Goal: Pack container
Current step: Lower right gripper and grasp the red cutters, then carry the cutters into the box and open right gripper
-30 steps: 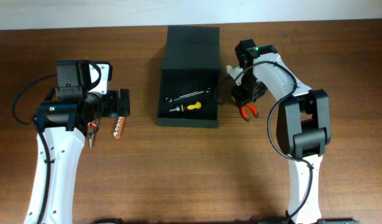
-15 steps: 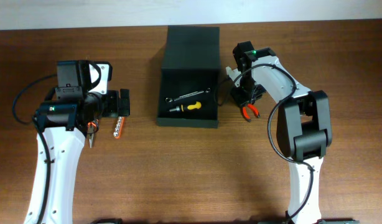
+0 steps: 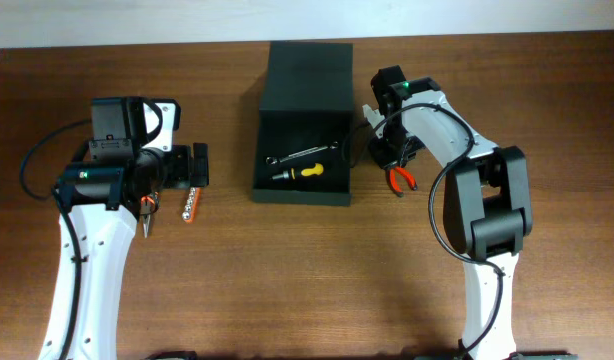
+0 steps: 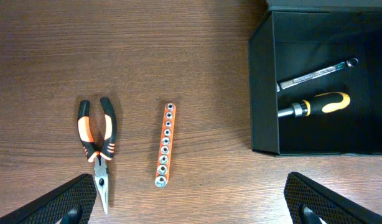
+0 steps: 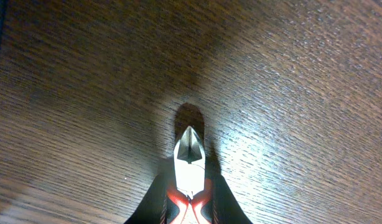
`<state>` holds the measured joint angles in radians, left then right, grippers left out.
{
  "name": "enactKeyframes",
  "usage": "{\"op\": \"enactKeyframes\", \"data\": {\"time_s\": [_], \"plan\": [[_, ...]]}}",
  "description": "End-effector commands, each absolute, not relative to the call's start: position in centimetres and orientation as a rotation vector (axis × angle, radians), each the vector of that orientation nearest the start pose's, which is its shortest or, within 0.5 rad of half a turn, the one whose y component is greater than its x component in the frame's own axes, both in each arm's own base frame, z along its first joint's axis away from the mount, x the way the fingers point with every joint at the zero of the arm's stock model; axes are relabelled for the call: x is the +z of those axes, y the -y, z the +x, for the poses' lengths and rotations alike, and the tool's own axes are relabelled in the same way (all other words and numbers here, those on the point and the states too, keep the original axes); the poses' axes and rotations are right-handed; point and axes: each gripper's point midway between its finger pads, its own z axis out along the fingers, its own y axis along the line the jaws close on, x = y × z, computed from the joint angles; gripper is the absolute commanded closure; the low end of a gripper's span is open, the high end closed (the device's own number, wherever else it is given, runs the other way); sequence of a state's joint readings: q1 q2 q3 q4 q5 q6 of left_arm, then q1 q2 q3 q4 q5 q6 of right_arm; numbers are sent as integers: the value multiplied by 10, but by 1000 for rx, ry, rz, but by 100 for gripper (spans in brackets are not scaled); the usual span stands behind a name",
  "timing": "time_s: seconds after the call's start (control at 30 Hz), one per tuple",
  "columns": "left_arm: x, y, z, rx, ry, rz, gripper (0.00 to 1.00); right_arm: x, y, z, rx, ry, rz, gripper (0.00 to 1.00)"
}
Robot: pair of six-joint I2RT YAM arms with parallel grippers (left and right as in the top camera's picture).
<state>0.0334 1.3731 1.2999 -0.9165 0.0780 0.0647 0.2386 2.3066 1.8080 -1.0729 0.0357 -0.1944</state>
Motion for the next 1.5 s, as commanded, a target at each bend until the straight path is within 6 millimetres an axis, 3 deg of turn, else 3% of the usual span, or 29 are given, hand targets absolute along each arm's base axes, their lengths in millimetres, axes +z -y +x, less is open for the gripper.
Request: {"op": "enactKeyframes", "data": {"time_s": [0.0,0.23,0.37,1.03,1.17,1.27,1.37,1.47], "plan": [[211,1,354,-58,-2550,92,1,-31,-83,415,-152,-3153,-644,89],[211,1,354,-58,-2551,92,1,-20,-84,420,-152,-3129,-611,91],[211,1,354,-58,-2550,92,1,-4,-80,428,-200,-3091,-555,91],[211,1,354,-58,-2550,92,1,128,-92,467,-181,-2871,-485,96],[211,1,354,-58,-2550,92,1,174,-110,468,-162,-2800,-521,96],[211,1,354,-58,-2550,92,1,214,-135,465,-129,-2710,-585,96],[211,1,354,-58,-2550,92,1,249,-176,454,-54,-2574,-793,96],[211,1,354,-46,-2548,128,1,267,-222,439,33,-2427,-1035,96]]}}
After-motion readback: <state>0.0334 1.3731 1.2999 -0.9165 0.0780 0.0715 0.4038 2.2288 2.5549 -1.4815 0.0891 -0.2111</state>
